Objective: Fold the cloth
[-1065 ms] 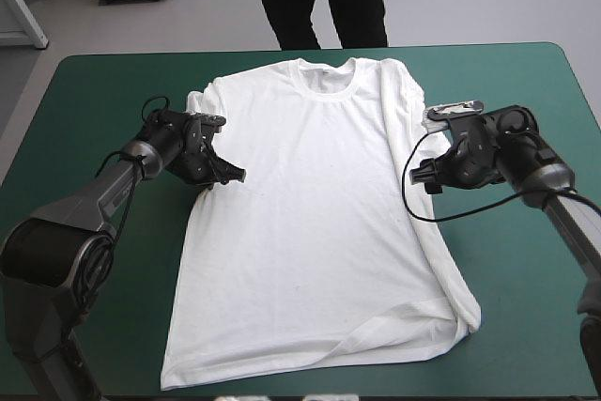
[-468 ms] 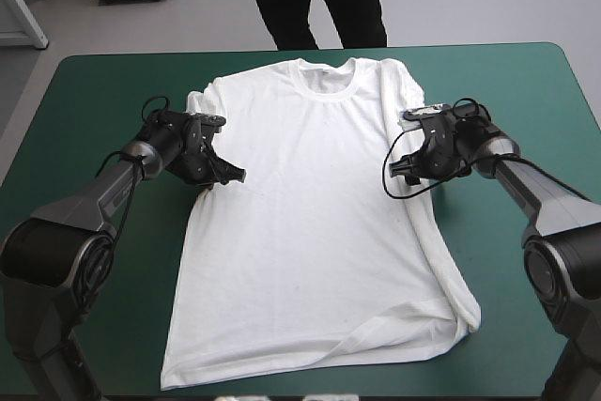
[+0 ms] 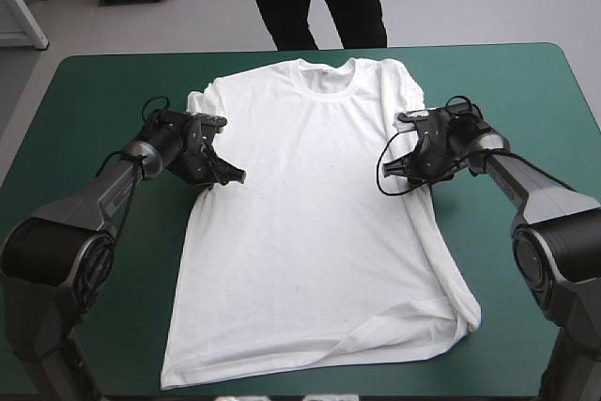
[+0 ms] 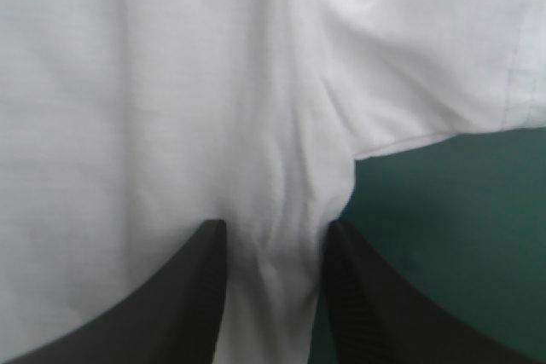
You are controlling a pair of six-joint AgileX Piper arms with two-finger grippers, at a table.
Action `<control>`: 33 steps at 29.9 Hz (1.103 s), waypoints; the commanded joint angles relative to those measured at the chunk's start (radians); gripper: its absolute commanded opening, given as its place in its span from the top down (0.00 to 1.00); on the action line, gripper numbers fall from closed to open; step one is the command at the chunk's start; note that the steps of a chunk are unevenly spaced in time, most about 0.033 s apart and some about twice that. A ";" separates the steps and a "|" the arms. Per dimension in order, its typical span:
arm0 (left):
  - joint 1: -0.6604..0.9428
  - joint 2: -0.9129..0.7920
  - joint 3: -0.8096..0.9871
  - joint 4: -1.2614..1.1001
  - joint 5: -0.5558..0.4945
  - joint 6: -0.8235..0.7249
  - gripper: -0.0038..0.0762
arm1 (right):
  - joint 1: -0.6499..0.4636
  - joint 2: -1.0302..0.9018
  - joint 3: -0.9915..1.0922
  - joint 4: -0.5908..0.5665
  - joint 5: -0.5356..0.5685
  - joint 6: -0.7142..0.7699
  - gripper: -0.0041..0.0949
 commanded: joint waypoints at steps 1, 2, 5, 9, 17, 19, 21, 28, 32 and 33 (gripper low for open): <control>0.000 0.003 0.002 0.004 0.004 0.000 0.96 | 0.001 0.014 -0.003 -0.017 -0.018 -0.009 0.76; 0.000 0.001 0.002 0.008 0.002 0.000 0.96 | 0.001 0.014 -0.003 -0.018 -0.021 -0.009 0.82; 0.000 0.001 -0.012 0.022 0.001 0.000 0.96 | -0.007 0.014 -0.005 -0.018 -0.044 -0.009 0.98; 0.000 -0.006 -0.065 0.062 0.019 0.000 0.96 | -0.021 0.001 -0.050 -0.021 -0.016 -0.009 0.98; 0.000 -0.116 -0.195 0.107 0.077 0.000 0.96 | -0.055 -0.111 -0.207 -0.024 0.054 -0.009 0.98; 0.000 -0.154 -0.216 0.111 0.090 0.000 0.96 | -0.069 -0.141 -0.228 -0.024 0.061 -0.009 0.98; 0.000 -0.201 -0.234 0.111 0.091 0.000 0.96 | -0.081 -0.177 -0.247 -0.022 0.070 -0.009 0.98; 0.000 -0.351 -0.304 0.113 0.098 0.000 0.96 | -0.087 -0.294 -0.281 -0.019 0.076 -0.009 0.98; 0.000 -0.430 -0.340 0.113 0.111 0.000 0.96 | -0.087 -0.363 -0.292 -0.014 0.078 -0.009 0.98; 0.000 -0.451 -0.344 0.113 0.111 0.000 0.96 | -0.087 -0.380 -0.297 -0.014 0.083 -0.009 0.98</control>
